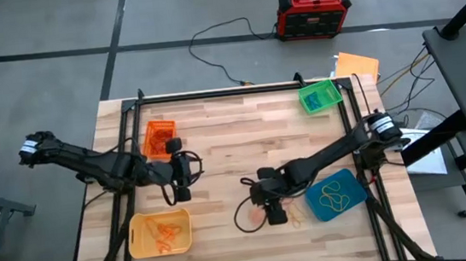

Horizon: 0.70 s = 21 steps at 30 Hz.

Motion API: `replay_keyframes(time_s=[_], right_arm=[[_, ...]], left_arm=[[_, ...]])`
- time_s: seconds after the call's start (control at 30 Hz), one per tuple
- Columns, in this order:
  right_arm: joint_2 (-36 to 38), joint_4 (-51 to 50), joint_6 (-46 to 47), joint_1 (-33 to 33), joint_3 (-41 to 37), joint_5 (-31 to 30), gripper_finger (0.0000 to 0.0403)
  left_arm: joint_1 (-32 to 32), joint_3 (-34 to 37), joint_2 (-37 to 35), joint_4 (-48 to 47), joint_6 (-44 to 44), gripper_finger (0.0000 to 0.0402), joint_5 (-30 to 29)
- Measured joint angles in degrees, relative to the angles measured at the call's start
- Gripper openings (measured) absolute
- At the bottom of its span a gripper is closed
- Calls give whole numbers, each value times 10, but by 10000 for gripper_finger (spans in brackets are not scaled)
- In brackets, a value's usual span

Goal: Sort rubber bands into baskets
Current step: Put the orange rubber band into the yellow bin

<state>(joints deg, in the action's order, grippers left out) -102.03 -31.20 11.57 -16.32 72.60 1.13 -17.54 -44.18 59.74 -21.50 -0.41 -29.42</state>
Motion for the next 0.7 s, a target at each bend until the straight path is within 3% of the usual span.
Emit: replay_keyframes(time_s=[0.53,0.7], right_arm=[[-76,39,-39,-2,-2,4,124],[-96,47,-67,-2,0,1,89]], left_arm=[[-4,1,14,8,-3,157,0],[-4,4,21,20,-3,157,0]])
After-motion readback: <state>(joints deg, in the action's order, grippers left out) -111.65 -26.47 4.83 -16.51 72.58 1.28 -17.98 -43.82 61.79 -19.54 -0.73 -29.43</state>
